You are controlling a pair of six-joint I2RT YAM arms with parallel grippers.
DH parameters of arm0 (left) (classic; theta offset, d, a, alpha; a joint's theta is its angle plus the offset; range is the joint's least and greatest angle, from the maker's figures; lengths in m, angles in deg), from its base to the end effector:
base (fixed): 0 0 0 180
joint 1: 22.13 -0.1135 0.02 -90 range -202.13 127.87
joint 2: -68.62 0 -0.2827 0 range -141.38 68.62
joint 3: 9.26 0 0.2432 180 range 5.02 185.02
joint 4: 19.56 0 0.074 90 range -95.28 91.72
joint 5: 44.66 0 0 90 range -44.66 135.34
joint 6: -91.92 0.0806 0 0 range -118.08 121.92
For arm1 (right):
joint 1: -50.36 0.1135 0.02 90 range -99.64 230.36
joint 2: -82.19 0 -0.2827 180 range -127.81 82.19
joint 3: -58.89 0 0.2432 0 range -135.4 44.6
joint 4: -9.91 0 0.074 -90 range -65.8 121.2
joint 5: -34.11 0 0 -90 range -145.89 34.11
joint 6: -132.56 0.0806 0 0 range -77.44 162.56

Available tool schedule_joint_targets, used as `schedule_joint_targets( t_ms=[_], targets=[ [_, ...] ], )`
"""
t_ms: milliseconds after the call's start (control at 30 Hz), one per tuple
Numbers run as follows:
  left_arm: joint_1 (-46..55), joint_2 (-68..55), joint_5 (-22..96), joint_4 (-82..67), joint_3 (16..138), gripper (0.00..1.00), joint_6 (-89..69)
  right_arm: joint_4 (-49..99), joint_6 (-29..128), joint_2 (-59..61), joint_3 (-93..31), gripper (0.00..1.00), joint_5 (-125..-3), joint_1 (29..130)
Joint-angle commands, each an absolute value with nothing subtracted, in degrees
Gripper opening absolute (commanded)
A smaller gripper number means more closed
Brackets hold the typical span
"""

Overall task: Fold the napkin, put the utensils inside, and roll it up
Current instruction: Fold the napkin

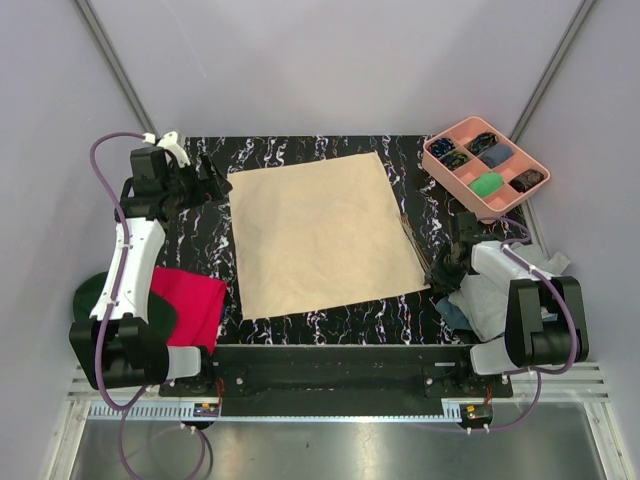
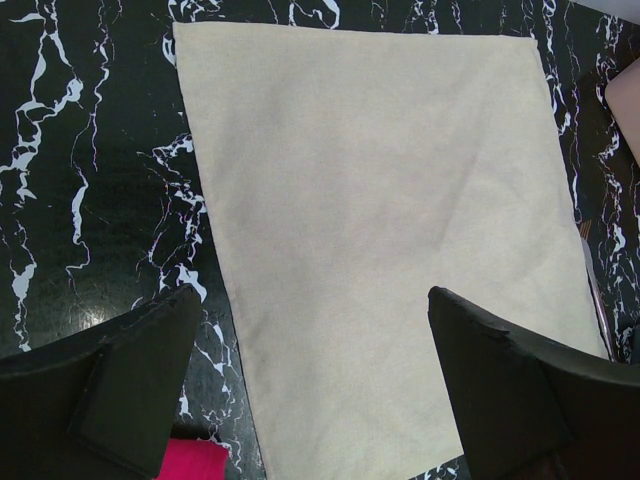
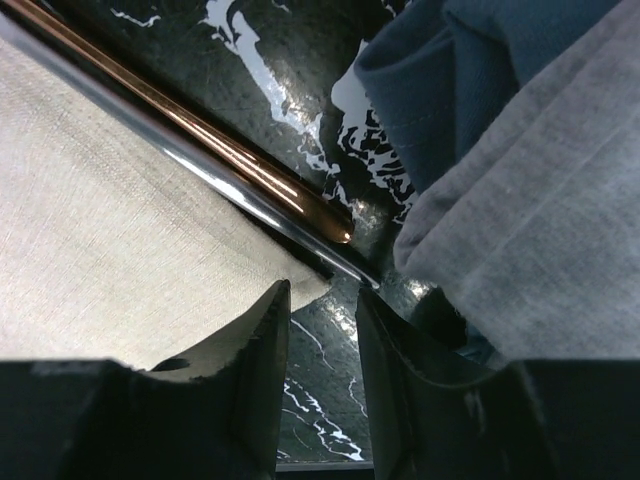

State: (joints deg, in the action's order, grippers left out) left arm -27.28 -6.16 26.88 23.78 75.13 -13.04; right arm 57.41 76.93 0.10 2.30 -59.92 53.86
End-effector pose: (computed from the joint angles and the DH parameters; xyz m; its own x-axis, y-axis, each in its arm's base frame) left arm 0.3117 0.0025 0.3433 -0.5800 -0.2981 -0.7581 0.0284 0.9227 -0.3846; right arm 0.2449 0.0207 0.1412 -0.8338 0.5132 -0.2034 0.4717 0.8538 0.2205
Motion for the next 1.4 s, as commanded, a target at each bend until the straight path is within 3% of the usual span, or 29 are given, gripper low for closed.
schedule_joint_targets(
  t_ms=[0,467,800,900,1367],
  targets=[
    [-27.3,-5.9,25.2,22.1,76.2,0.99,-12.8,54.2,77.7,-1.1,2.6,0.41,-59.0,53.2],
    [-27.4,-5.8,24.9,22.2,76.3,0.99,-13.1,51.7,78.9,-2.4,6.0,0.33,-60.8,53.2],
    [-27.7,-5.7,24.5,22.1,76.3,0.99,-13.3,51.7,76.7,-2.5,6.4,0.13,-62.4,53.2],
    [-27.8,-5.7,24.4,22.1,76.2,0.99,-13.4,51.9,76.0,-2.2,5.9,0.0,-62.9,53.3],
    [-28.1,-5.8,22.9,21.4,76.0,0.99,-14.2,53.9,76.4,6.6,0.0,0.0,-66.9,54.1]
  ],
)
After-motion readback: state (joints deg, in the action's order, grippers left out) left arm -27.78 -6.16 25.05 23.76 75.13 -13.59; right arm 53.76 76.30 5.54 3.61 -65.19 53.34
